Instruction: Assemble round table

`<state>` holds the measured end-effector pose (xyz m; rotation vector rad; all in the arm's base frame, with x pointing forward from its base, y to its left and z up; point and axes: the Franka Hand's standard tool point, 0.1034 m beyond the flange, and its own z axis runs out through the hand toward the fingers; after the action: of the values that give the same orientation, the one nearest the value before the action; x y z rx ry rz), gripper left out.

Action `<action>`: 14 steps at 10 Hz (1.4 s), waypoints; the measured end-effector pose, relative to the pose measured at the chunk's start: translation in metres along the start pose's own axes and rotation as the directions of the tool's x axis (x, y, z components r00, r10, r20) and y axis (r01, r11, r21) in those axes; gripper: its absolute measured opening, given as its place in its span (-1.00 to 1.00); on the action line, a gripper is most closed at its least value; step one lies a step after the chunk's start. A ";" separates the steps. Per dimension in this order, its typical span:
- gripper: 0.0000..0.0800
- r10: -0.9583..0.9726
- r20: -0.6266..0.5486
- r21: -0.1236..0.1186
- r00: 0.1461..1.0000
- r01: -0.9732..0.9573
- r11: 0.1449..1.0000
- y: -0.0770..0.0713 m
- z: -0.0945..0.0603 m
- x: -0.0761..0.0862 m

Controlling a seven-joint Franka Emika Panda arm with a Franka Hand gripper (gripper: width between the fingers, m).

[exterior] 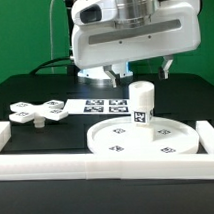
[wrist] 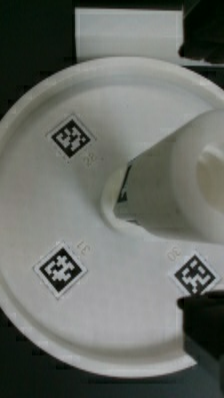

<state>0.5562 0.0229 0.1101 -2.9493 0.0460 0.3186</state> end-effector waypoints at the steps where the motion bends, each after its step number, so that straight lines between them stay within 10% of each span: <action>1: 0.62 -0.066 -0.019 -0.039 0.998 0.065 0.997 0.000 0.000 0.005; 3: 0.62 -0.134 -0.037 -0.075 0.990 0.130 0.989 -0.002 0.000 0.011; 11: 0.62 -0.176 -0.038 -0.085 0.984 0.173 0.981 -0.001 0.018 0.017; 13: 0.01 -0.174 -0.036 -0.084 0.984 0.171 0.982 0.000 0.020 0.016; 14: 0.01 -0.173 -0.037 -0.084 0.984 0.170 0.982 0.000 0.020 0.016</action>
Offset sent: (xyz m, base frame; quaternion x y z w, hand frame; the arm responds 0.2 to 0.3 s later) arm 0.0108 -0.0039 -0.0030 -0.0446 0.0281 -0.0814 0.9953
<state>0.5672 0.0263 0.0879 -3.0124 -0.2198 0.2362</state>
